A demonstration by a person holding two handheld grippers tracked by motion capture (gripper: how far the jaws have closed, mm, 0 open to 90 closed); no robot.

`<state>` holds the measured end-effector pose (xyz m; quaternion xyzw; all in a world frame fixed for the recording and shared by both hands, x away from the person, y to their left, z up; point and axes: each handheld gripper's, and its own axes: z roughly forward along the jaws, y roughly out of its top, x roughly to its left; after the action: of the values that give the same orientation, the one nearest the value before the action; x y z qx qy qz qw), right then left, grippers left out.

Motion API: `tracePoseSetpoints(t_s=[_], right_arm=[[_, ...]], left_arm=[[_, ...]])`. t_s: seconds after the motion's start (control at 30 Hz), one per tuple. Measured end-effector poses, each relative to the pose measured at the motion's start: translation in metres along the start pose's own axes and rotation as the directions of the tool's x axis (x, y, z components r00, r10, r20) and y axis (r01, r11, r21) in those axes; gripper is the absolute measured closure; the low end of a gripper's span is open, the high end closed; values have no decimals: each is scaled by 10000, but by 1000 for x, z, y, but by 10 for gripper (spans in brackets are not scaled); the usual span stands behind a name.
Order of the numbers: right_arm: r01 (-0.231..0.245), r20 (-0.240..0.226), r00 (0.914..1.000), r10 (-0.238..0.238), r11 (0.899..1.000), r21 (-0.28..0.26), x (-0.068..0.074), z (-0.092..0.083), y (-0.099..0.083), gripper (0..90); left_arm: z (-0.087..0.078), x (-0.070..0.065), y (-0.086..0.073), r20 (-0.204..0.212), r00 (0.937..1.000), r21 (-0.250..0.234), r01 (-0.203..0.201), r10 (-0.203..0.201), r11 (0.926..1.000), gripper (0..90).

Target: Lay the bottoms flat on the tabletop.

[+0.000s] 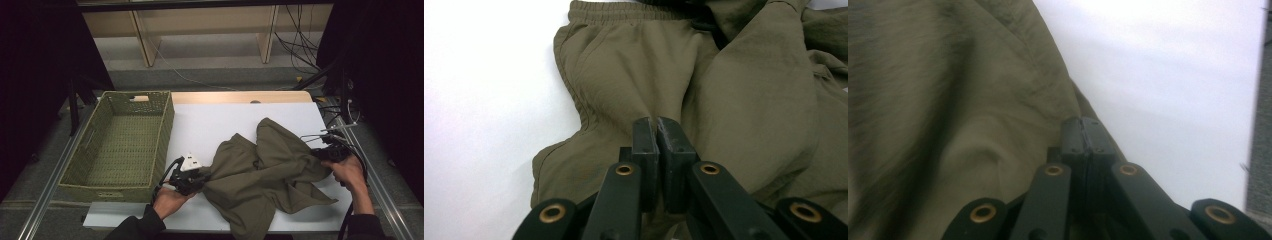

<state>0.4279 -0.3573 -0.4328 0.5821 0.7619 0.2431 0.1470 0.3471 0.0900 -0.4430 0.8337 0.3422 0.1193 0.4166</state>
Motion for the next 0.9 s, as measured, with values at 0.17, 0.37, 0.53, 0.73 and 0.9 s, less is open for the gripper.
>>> tracePoseSetpoints(t_s=[0.17, 0.37, 0.53, 0.73, 0.9], right_arm=[[-432, 48, 9990, 434, 9985, -343, 4, -22, -28, 900], [-137, 274, 9995, 134, 9999, 99, 18, -21, -46, 899], [4, 326, 9995, -5, 10000, 37, 22, -20, -48, 897], [-30, 286, 9996, 30, 10000, -6, 22, -20, -47, 896], [42, 266, 9996, -41, 10000, -37, 22, -18, -47, 895]], left_arm=[[-1, -4, -1, 256, 9997, 105, -44, 41, 9999, 850], [-1, -13, -1, 825, 9963, 228, -250, 230, 9994, 793], [-6, -4, 16, 332, 9994, -157, -4, 10, 9999, 630], [14, 14, 43, -652, 9976, 65, 229, -224, 9997, 480], [39, 16, 54, -425, 9987, 636, 310, -283, 9975, 420]])
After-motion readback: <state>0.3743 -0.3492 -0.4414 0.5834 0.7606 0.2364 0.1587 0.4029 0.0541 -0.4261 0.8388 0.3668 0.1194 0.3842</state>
